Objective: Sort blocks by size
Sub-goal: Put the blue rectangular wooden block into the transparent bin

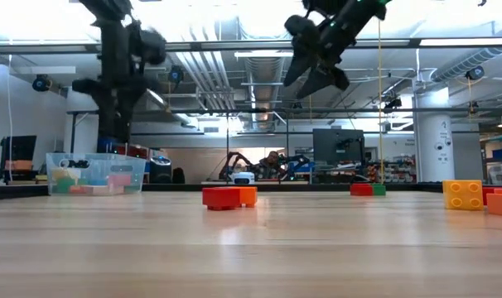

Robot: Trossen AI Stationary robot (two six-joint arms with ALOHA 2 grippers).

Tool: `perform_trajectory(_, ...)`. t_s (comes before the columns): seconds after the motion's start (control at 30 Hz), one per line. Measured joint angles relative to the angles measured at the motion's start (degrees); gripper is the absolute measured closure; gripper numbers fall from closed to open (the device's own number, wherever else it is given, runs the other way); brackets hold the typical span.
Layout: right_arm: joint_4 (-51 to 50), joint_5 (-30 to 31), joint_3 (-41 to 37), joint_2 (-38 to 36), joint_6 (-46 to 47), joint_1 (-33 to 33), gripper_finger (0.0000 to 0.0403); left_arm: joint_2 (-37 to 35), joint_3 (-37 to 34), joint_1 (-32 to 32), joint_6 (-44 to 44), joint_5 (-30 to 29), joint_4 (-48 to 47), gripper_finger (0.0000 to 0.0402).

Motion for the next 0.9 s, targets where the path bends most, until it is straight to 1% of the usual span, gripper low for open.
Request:
perform_trajectory(0.1,-0.05,-0.88,3.35,4.25,-0.79,-1.24,0.0184,-4.85,-0.02,-5.02,-4.96,-0.07,2.23,0.0242)
perform_trajectory(0.2,-0.66,-0.97,7.68,9.29,-2.45,-1.92,0.0184,-8.79,-0.04,-11.21,-9.54,-1.78,4.11,0.0242)
perform_trajectory(0.37,-4.85,-1.02,16.71,18.04,-3.4,-2.4,0.0184,-12.91,-0.07,-20.55,-16.41,-6.24,5.58,0.0242)
perform_trajectory(0.5,-6.83,-0.98,23.99,25.31,-3.89,-3.1,0.0183,-14.81,-0.09,-25.72,-19.68,-11.11,5.67,0.0242)
perform_trajectory(0.63,-7.63,-0.96,30.45,32.98,-6.5,-3.73,0.0173,-16.34,-0.09,-28.56,-19.7,-16.88,5.67,0.0242)
perform_trajectory(0.73,-7.56,-0.97,35.07,38.17,-8.6,-4.03,0.017,-17.18,-0.09,-29.02,-17.72,-19.96,5.82,0.0242)
perform_trajectory(0.8,-7.96,-1.7,37.92,41.54,-8.95,-4.28,0.0183,-17.78,-0.09,-28.92,-15.91,-20.39,5.82,0.0242)
perform_trajectory(0.9,-8.4,-2.51,40.2,45.66,-9.4,-4.54,0.0233,-18.86,-0.09,-28.84,-13.17,-21.43,5.87,0.0242)
